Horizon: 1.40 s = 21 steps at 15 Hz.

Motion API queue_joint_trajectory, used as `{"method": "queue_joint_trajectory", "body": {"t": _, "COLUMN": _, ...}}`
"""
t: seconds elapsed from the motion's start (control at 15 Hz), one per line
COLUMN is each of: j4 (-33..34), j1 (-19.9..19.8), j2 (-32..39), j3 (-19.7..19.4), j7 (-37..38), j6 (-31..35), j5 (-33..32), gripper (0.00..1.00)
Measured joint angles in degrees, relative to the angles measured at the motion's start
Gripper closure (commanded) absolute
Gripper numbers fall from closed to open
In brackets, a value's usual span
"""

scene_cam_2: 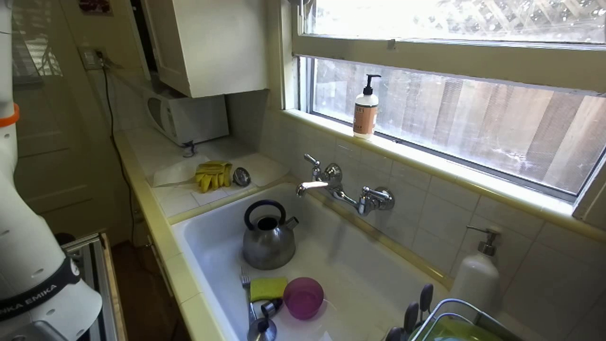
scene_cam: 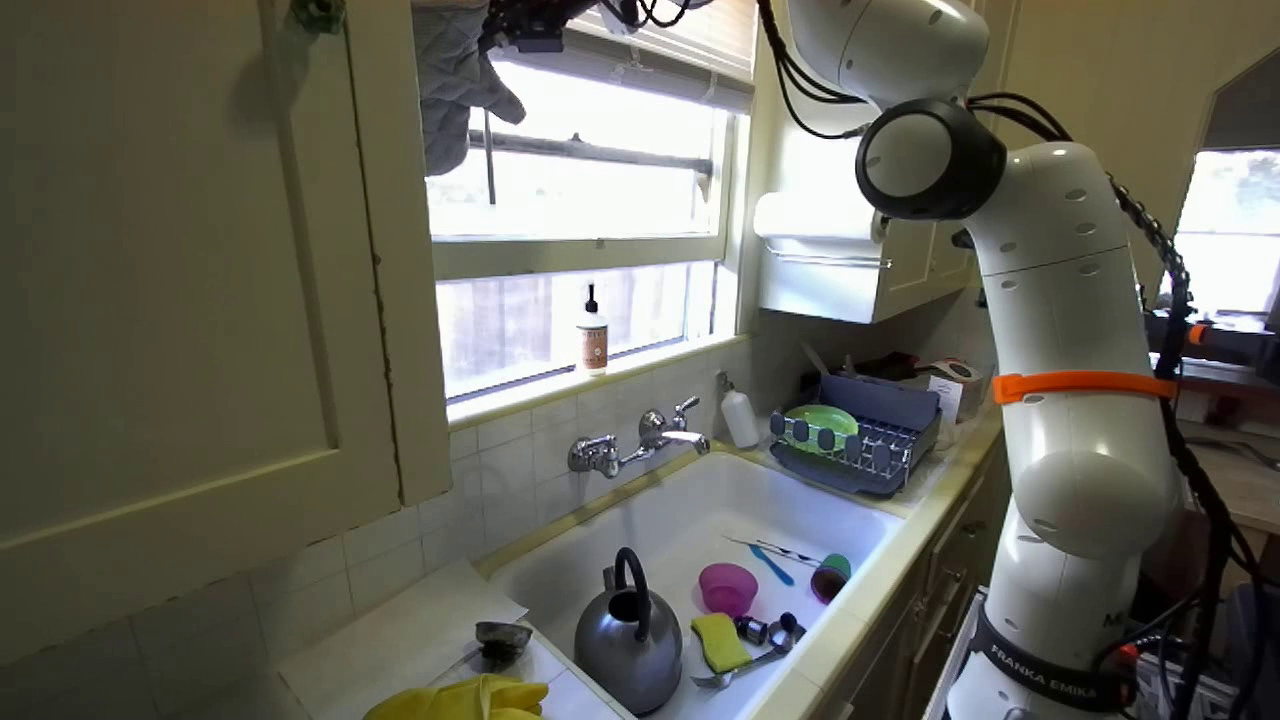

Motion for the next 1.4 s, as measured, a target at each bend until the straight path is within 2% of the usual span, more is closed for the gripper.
{"method": "queue_joint_trajectory", "body": {"t": 0.4, "j4": 0.09, "j1": 0.00, "j2": 0.08, "j3": 0.02, "j7": 0.42, "j6": -0.41, "j5": 0.00, "gripper": 0.97}}
{"method": "queue_joint_trajectory", "body": {"t": 0.93, "j4": 3.71, "j1": -1.18, "j2": 1.99, "j3": 0.93, "j7": 5.75, "j6": -9.08, "j5": 0.61, "gripper": 0.97}}
{"method": "queue_joint_trajectory", "body": {"t": 1.4, "j4": 5.36, "j1": -1.93, "j2": 2.64, "j3": 1.20, "j7": 6.13, "j6": -9.54, "j5": 1.80, "gripper": 0.97}}
